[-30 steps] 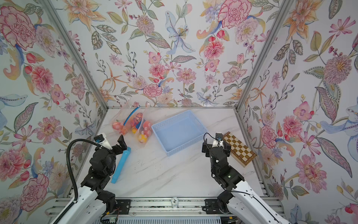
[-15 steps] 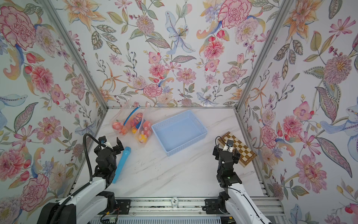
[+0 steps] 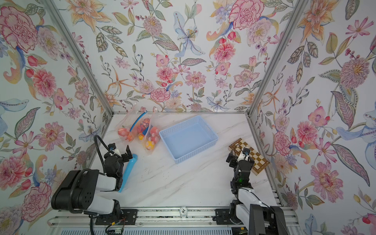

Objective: Place the peach in a zip-top bag and seal the zipper
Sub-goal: Reset both arms

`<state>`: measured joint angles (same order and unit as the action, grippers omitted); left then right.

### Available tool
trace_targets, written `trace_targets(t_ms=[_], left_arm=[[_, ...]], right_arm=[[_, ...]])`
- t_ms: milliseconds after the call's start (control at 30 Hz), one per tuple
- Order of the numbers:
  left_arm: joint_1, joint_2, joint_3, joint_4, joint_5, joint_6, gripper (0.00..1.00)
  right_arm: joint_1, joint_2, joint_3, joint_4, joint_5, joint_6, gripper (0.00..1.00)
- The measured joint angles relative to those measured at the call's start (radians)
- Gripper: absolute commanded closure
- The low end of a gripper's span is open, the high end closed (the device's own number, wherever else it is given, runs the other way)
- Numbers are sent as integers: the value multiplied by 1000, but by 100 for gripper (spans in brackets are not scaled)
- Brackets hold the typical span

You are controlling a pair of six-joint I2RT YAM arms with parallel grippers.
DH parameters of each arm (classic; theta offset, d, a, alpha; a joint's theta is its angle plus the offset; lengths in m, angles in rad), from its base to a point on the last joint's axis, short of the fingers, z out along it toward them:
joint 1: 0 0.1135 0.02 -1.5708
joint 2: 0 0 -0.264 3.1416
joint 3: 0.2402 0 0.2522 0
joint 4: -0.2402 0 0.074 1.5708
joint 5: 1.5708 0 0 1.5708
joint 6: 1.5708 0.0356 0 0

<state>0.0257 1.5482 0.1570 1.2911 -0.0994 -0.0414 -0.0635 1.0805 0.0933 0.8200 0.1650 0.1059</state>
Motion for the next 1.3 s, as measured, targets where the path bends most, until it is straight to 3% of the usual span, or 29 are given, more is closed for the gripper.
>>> trace_targets(t_ms=[300,500,800,1300], left_arm=[[32,39,24,26,168,13,1],[31,39,76,-16,256,42,1],[31,39,76,-34,280,50,1],[31,39,76,-35,303,54,1]], right_arm=[[-5,227,33,241,-125,-11,1],[-12,477,49,459,-175,-32,1],[-45,466,214,325,-158,-5,1],[-43,466,218,264,-157,-5,1]])
